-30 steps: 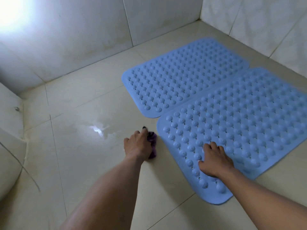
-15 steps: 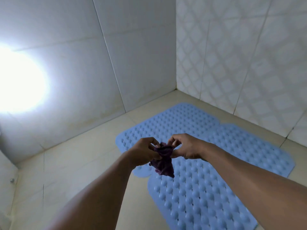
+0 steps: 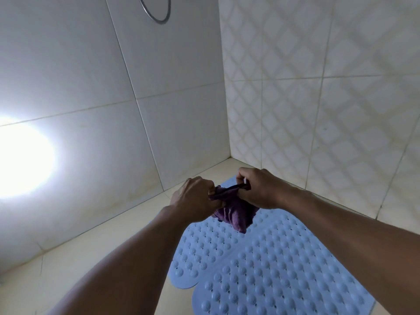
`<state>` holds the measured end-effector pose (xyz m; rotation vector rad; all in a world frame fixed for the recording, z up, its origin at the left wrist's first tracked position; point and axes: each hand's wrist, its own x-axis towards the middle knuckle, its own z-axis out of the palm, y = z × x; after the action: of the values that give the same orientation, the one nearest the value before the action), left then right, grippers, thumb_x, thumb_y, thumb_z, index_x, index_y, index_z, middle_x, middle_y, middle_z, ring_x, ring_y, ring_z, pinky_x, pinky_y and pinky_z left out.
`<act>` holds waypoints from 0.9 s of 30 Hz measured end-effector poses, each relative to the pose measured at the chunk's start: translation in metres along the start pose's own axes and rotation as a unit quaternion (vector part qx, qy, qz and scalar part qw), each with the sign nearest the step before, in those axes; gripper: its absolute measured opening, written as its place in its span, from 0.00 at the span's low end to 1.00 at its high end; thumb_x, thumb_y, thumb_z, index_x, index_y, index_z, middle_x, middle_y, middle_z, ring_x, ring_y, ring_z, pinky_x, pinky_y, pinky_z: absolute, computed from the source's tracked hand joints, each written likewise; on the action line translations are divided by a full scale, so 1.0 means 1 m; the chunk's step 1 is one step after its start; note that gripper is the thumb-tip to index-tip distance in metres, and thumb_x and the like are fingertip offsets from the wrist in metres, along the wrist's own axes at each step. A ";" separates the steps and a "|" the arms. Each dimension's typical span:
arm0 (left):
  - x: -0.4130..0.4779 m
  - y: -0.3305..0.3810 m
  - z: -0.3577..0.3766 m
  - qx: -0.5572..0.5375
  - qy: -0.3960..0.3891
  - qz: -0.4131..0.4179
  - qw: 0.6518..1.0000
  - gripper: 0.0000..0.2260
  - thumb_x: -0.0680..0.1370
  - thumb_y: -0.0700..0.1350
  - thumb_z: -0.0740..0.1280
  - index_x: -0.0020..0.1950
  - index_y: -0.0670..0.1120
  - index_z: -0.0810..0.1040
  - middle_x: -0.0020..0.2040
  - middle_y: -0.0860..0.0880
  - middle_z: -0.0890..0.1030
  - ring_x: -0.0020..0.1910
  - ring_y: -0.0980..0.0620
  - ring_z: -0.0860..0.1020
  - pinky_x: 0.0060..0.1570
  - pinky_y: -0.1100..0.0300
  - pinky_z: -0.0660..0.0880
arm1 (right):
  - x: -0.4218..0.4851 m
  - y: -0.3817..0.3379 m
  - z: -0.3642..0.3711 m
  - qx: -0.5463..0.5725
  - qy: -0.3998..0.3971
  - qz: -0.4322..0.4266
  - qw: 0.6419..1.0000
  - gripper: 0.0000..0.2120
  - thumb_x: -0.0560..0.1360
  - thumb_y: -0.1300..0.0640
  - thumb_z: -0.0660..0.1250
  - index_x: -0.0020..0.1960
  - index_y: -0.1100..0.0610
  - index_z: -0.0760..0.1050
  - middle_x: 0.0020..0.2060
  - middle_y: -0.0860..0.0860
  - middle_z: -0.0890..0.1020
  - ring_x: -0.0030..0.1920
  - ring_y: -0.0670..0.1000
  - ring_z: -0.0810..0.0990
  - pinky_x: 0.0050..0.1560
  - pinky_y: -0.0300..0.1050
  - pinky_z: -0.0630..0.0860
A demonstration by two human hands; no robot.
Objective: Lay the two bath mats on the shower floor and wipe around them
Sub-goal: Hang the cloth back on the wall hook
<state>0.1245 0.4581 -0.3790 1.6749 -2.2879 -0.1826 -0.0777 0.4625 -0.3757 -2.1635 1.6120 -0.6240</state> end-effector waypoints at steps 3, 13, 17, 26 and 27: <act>0.004 0.003 -0.015 0.005 -0.007 -0.010 1.000 0.20 0.70 0.63 0.75 0.45 0.46 0.81 0.49 0.50 0.79 0.50 0.47 0.78 0.51 0.48 0.80 | 0.004 0.000 -0.018 -0.022 -0.024 -0.001 0.999 0.07 0.76 0.46 0.69 0.45 0.46 0.72 0.42 0.46 0.79 0.42 0.48 0.79 0.40 0.45 0.76; 0.016 -0.012 -0.042 -0.117 -0.074 -0.022 0.990 0.17 0.70 0.48 0.80 0.34 0.48 0.72 0.26 0.56 0.75 0.25 0.59 0.71 0.31 0.64 0.68 | 0.005 -0.014 -0.047 0.057 -0.147 0.075 0.985 0.27 0.77 0.32 0.62 0.50 0.57 0.80 0.38 0.51 0.78 0.37 0.51 0.74 0.36 0.44 0.73; 0.014 -0.014 -0.052 -0.208 -0.130 -0.037 0.969 0.13 0.71 0.45 0.81 0.44 0.42 0.79 0.33 0.48 0.82 0.26 0.53 0.75 0.30 0.61 0.71 | 0.004 -0.020 -0.046 0.075 -0.146 0.099 0.982 0.16 0.83 0.47 0.58 0.44 0.56 0.74 0.38 0.51 0.76 0.39 0.51 0.73 0.38 0.45 0.71; 0.015 -0.019 -0.067 -0.275 -0.144 -0.062 0.949 0.10 0.73 0.44 0.79 0.48 0.42 0.81 0.38 0.45 0.80 0.33 0.50 0.76 0.38 0.56 0.75 | 0.008 -0.008 -0.040 0.117 -0.094 0.087 0.985 0.10 0.81 0.53 0.63 0.46 0.59 0.75 0.40 0.53 0.77 0.38 0.50 0.75 0.33 0.42 0.74; 0.016 -0.018 -0.069 -0.277 -0.147 -0.065 0.947 0.10 0.73 0.43 0.79 0.48 0.42 0.81 0.40 0.44 0.81 0.35 0.48 0.76 0.39 0.54 0.76 | 0.010 -0.007 -0.038 0.118 -0.081 0.074 0.987 0.10 0.81 0.52 0.64 0.48 0.59 0.76 0.40 0.53 0.78 0.37 0.50 0.76 0.31 0.41 0.75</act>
<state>0.1580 0.4426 -0.3162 1.5605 -2.0341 -1.0621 -0.0906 0.4540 -0.3388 -1.8551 1.5140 -0.5488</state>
